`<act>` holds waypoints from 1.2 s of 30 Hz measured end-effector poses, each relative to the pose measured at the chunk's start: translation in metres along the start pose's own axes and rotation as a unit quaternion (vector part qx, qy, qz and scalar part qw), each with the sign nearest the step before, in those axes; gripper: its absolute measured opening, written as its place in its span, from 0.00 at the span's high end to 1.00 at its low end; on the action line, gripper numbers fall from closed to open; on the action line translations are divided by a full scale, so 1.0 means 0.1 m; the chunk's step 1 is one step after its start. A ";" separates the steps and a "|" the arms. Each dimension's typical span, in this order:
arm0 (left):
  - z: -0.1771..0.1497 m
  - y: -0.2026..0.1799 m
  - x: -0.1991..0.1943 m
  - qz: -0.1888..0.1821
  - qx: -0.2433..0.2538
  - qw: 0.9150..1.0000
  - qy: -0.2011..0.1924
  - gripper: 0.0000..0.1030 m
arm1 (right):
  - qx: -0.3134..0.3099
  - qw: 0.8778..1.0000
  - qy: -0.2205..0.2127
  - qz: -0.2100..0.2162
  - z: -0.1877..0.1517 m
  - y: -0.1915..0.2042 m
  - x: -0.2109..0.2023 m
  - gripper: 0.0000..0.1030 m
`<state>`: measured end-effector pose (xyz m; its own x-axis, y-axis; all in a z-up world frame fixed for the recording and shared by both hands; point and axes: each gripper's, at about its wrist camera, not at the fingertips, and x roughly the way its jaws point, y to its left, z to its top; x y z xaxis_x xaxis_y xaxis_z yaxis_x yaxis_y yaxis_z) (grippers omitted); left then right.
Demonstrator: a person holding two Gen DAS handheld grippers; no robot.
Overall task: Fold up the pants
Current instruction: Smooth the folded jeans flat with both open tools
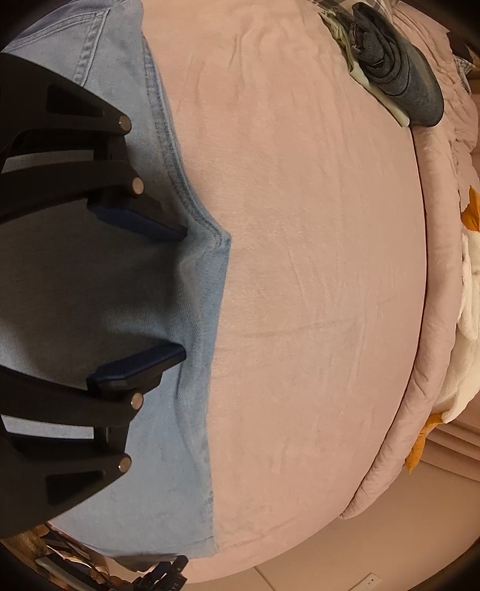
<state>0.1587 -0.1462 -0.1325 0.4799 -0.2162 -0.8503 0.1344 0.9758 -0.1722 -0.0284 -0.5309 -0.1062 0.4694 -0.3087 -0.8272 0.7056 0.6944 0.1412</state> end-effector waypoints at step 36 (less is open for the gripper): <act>-0.57 -0.25 -0.46 -0.089 0.007 0.995 0.033 0.30 | 0.094 0.990 0.044 0.093 -0.26 -0.48 -0.10 0.61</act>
<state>0.0842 -0.1593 -0.1174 0.3899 -0.3821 -0.8379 0.2239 0.9219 -0.3162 -0.0808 -0.5437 -0.1186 0.5582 -0.1226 -0.8206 0.7014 0.5979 0.3879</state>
